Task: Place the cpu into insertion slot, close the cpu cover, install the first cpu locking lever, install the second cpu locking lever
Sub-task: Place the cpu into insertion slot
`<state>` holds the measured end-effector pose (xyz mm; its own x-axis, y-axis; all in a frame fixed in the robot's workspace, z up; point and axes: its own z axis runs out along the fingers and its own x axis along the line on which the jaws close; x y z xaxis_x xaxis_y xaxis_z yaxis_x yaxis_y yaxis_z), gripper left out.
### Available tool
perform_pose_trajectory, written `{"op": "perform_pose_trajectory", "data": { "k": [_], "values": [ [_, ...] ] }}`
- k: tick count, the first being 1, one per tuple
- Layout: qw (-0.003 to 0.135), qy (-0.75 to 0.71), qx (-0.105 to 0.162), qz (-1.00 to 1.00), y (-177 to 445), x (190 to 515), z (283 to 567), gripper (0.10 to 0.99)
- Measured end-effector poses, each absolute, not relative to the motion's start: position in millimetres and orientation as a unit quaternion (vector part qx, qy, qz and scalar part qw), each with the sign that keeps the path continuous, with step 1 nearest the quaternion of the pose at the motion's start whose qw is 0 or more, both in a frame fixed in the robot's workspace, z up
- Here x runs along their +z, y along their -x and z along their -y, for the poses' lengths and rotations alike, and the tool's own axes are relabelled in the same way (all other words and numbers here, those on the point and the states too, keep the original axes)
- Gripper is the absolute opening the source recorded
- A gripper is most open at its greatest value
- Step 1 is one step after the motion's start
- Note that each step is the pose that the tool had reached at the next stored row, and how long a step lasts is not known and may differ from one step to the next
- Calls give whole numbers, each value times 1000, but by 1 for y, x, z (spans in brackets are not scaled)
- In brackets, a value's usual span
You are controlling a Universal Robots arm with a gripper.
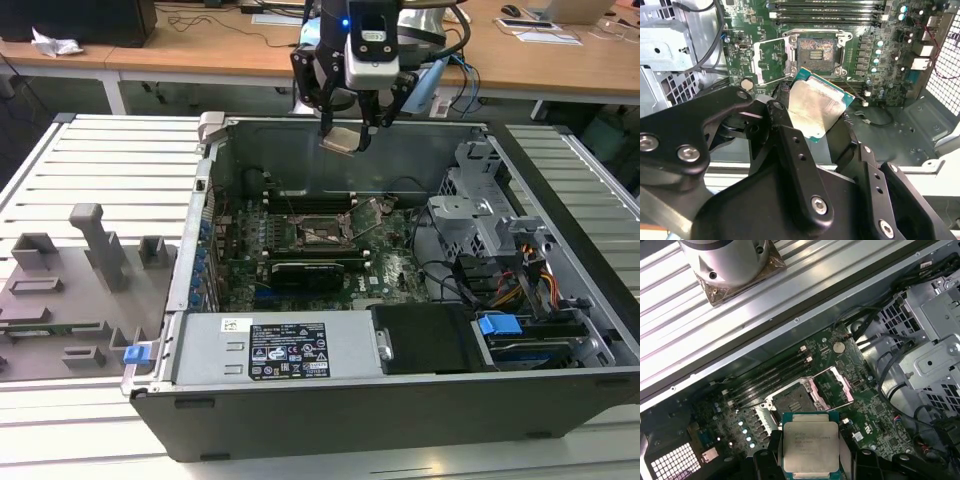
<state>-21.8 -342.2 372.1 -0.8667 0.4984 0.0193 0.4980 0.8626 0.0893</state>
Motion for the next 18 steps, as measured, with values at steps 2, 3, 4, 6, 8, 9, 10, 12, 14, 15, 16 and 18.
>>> {"op": "perform_pose_trajectory", "data": {
  "k": [2, 3, 4, 6, 8, 9, 10, 12, 14, 15, 16, 18],
  "values": [
    [2, -262, 46, -964, 22, 372, 342, 541],
    [2, -264, 46, -963, 22, 372, 342, 541],
    [3, -265, 46, -963, 22, 372, 342, 541],
    [3, -266, 46, -963, 22, 371, 342, 541],
    [3, -266, 46, -963, 22, 371, 342, 541],
    [3, -266, 46, -963, 22, 371, 342, 541],
    [3, -266, 46, -963, 22, 370, 342, 541],
    [3, -266, 46, -963, 22, 370, 342, 541],
    [3, -266, 46, -963, 22, 370, 342, 541],
    [3, -267, 46, -963, 22, 370, 342, 541],
    [3, -268, 46, -962, 22, 370, 342, 541],
    [3, -272, 46, -961, 22, 370, 342, 541]
  ]
}}
